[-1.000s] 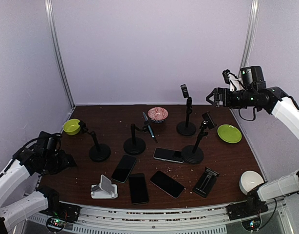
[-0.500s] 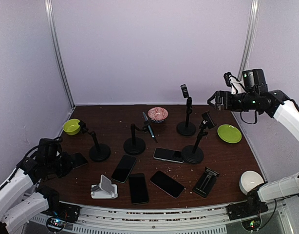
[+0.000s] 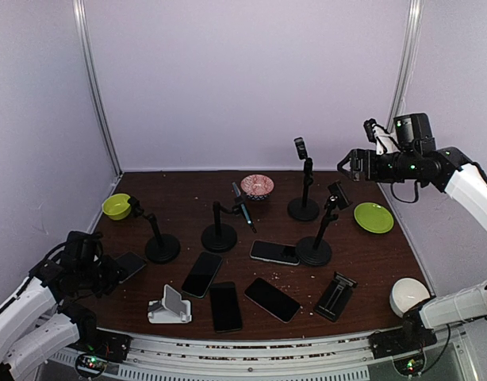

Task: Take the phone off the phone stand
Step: Place the phone at the corner of the board, then adjust the phone stand at the center of the board.

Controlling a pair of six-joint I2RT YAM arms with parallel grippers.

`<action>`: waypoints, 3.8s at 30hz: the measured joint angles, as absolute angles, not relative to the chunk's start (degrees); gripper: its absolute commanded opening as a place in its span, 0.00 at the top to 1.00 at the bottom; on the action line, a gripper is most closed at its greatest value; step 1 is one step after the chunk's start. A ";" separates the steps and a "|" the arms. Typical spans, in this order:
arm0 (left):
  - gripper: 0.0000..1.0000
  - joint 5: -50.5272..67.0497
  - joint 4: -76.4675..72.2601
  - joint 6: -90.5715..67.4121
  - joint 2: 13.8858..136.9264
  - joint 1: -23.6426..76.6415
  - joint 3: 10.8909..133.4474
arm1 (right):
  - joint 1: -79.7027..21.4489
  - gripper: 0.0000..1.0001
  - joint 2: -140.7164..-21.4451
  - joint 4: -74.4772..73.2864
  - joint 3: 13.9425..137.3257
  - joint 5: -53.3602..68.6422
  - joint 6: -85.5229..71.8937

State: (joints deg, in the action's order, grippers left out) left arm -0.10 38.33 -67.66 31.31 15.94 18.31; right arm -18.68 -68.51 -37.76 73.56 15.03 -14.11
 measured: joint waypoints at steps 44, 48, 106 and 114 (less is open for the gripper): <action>0.02 -21.82 52.18 -47.53 36.01 15.84 45.36 | -18.72 0.00 -67.02 -49.82 73.25 6.96 -16.03; 0.02 -26.65 52.05 -38.44 38.44 15.84 53.25 | -19.29 0.00 -66.54 -52.97 73.49 6.66 -19.64; 0.02 -33.61 42.89 -14.79 40.97 15.84 51.99 | -27.66 0.72 -95.02 -69.47 100.20 -18.48 -17.67; 0.02 -33.61 42.89 -14.59 41.21 15.84 51.96 | -23.38 0.72 -93.97 -69.38 100.18 -20.40 -16.40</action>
State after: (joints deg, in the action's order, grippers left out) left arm -33.61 42.89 -14.59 41.21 15.84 51.96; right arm -23.38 -93.97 -69.38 100.18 -20.40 -16.40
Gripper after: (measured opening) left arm 0.978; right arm 0.280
